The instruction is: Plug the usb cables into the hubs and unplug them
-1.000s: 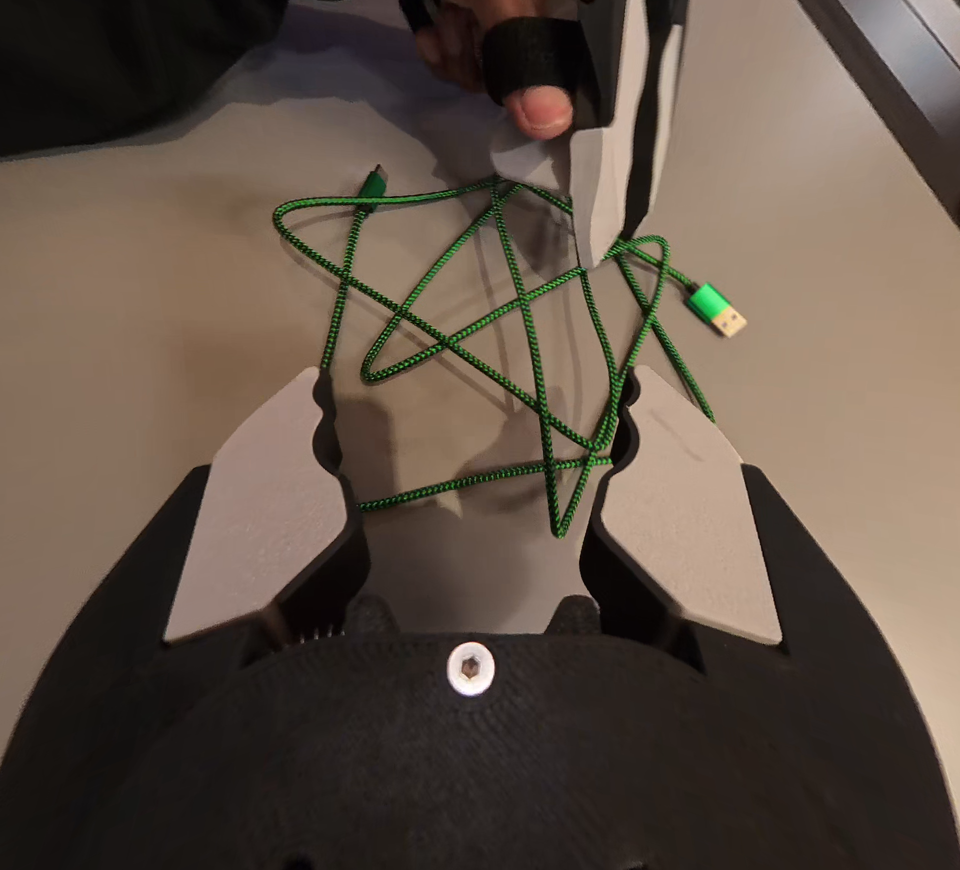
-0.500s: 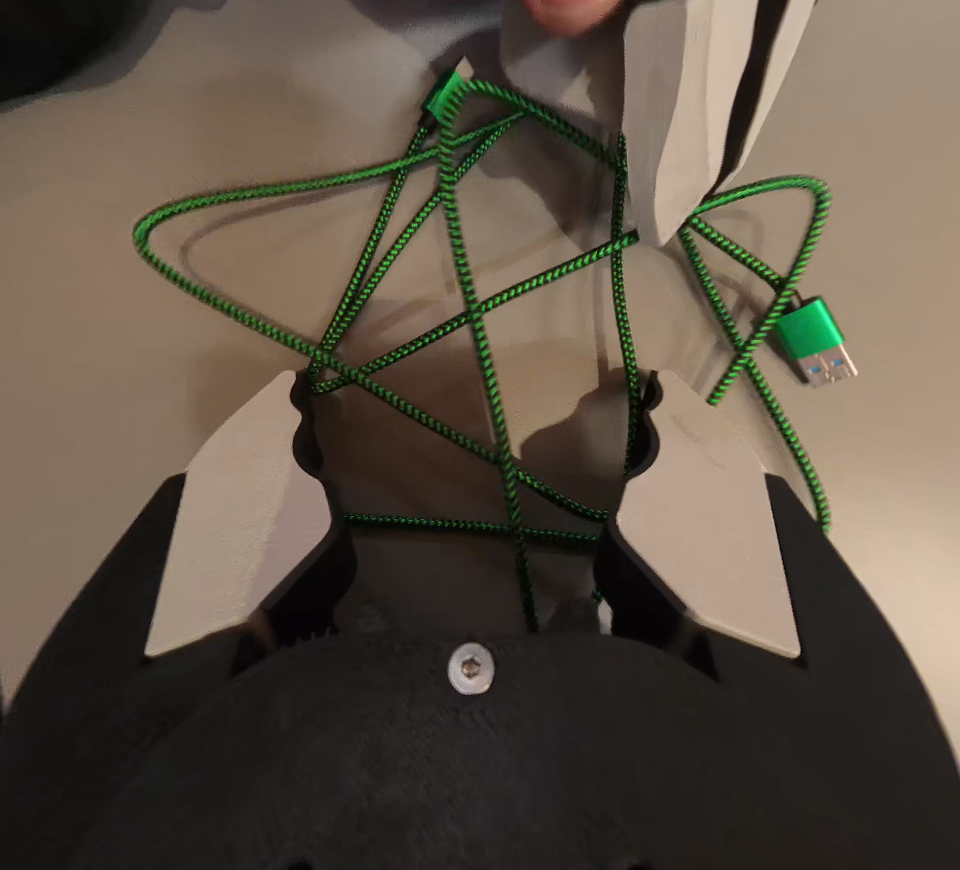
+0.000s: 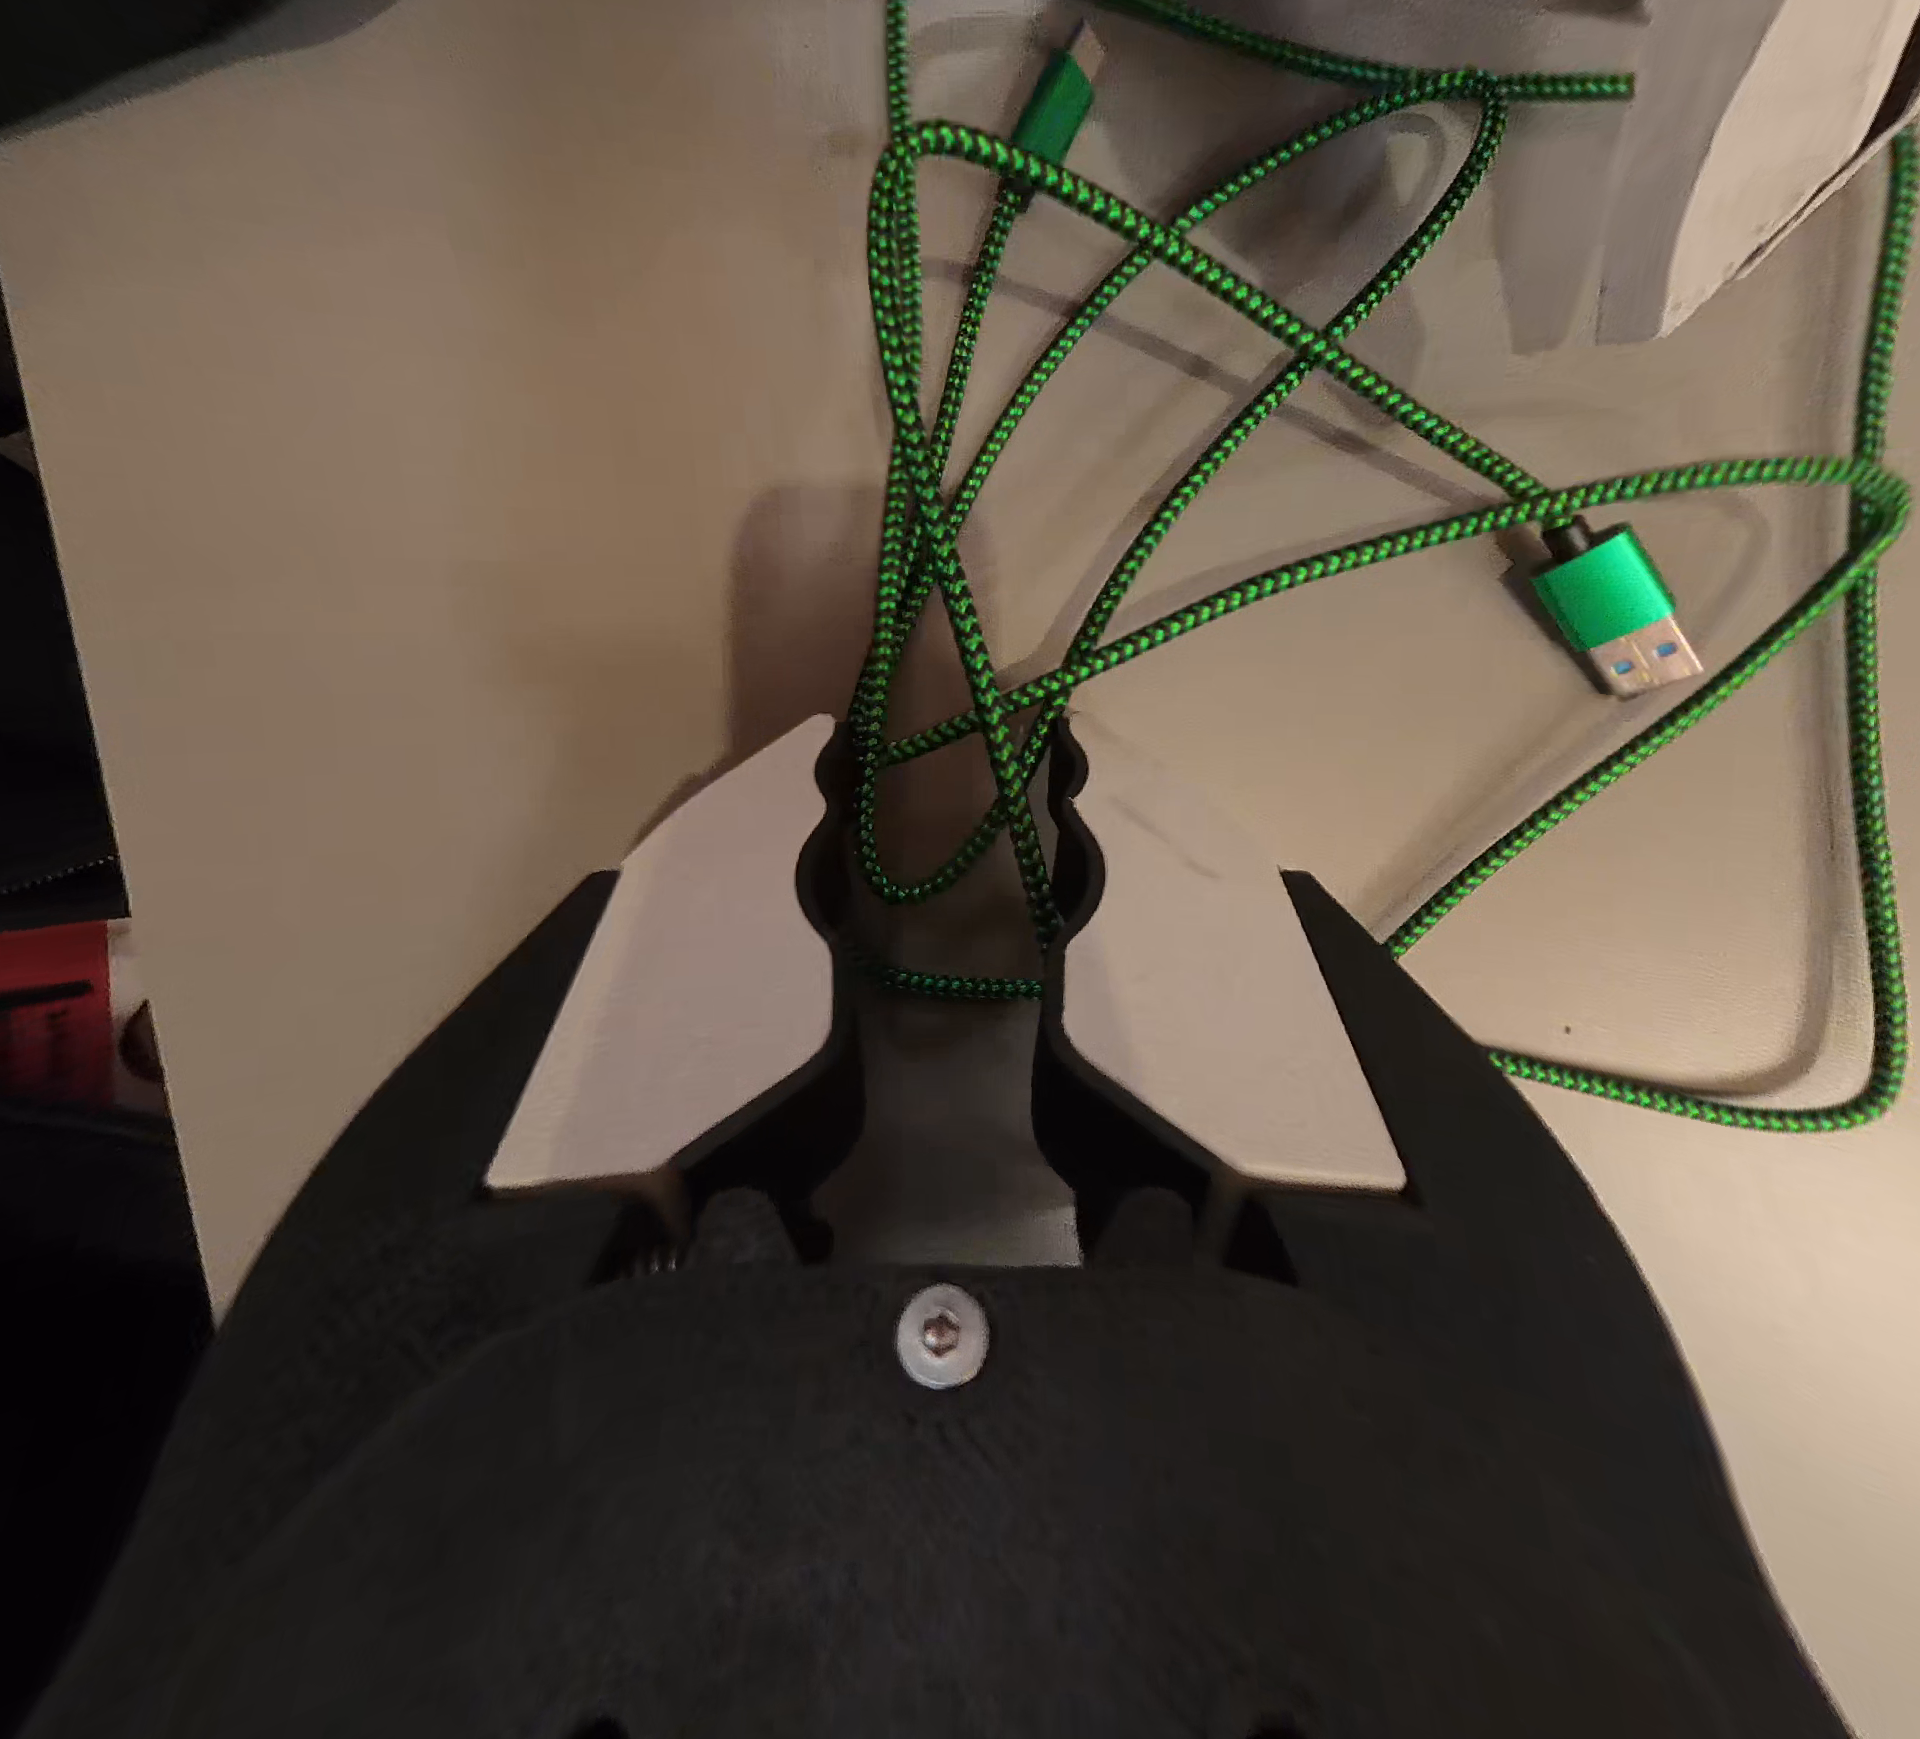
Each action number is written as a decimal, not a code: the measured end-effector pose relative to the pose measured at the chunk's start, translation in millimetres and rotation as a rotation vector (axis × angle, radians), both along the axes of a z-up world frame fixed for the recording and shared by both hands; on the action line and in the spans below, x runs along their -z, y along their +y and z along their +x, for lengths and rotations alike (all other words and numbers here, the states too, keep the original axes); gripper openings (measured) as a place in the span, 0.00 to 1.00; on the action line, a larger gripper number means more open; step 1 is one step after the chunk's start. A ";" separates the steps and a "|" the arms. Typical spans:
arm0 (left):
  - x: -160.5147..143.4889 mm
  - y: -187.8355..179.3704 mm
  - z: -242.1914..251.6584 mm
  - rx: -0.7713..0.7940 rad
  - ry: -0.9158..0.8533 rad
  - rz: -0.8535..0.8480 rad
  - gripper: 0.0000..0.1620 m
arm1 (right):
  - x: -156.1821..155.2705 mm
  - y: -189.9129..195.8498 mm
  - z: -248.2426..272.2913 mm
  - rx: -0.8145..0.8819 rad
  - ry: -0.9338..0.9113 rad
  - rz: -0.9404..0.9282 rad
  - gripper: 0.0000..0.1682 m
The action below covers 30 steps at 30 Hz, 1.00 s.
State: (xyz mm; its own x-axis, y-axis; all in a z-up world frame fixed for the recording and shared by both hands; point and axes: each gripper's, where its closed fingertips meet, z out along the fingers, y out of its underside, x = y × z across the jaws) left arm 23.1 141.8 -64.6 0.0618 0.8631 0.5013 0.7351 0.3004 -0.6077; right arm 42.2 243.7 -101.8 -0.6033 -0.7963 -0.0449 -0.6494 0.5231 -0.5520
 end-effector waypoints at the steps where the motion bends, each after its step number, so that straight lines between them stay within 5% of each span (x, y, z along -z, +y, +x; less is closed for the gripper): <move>1: -2.6 -0.8 0.0 -0.002 0.013 0.002 0.19 | -0.3 -0.4 -1.9 0.002 0.014 -0.006 0.20; 11: -29.8 -27.7 -1.2 -0.118 0.157 -0.025 0.19 | -6.5 2.7 -41.2 0.004 0.175 -0.069 0.03; 30: -49.3 -54.8 2.1 -0.249 0.261 -0.058 0.18 | -62.6 22.7 -88.4 -0.030 0.282 -0.225 0.02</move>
State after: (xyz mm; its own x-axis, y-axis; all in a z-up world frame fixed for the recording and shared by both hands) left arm 25.2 87.0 -15.2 -0.0343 0.8944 0.4459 0.4623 0.4098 -0.7864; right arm -46.1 266.4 -39.3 -0.5434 -0.7848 0.2980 -0.8055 0.3876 -0.4483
